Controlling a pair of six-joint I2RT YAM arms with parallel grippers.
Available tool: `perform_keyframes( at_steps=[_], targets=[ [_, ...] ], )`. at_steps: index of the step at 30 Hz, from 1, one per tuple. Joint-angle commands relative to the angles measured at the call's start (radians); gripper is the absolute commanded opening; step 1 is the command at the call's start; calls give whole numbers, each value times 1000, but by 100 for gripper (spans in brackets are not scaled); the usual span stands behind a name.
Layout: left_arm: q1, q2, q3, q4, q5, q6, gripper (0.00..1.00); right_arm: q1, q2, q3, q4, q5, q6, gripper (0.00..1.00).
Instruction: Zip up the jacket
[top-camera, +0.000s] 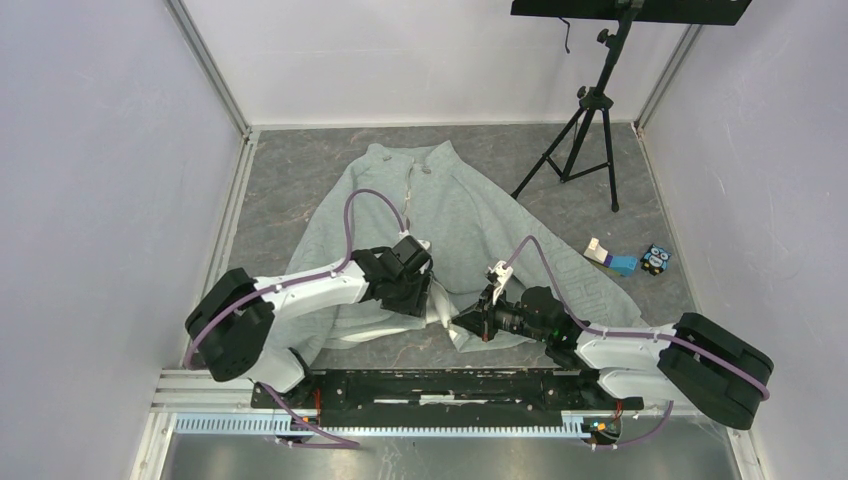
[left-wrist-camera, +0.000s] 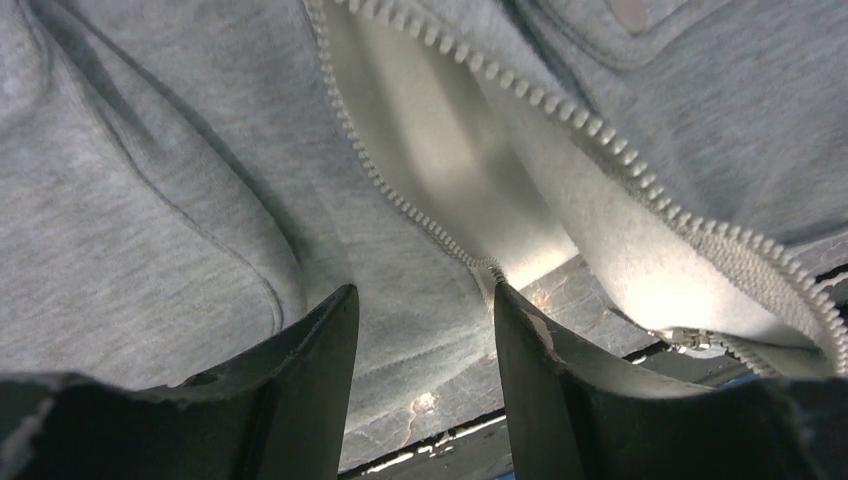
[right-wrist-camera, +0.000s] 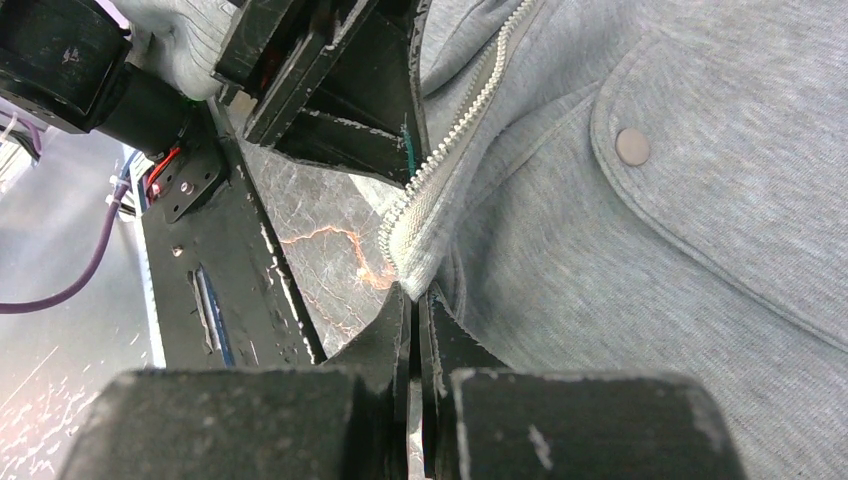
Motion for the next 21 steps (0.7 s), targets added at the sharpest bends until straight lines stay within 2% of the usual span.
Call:
perform_keyframes(
  at_steps=[1,8,14,21],
  targets=[
    [-3,23,32,75,-47,14,59,-6,1,4,18,12,-11,1],
    [-3,49,26,90,-61,7,57,-6,20,1,39,-3,-4,0],
    [-3,54,8,93,-70,9,48,-6,22,-2,43,0,-3,0],
    [-3,77,-10,95,-77,17,50,-7,36,-4,59,-6,4,0]
  ],
)
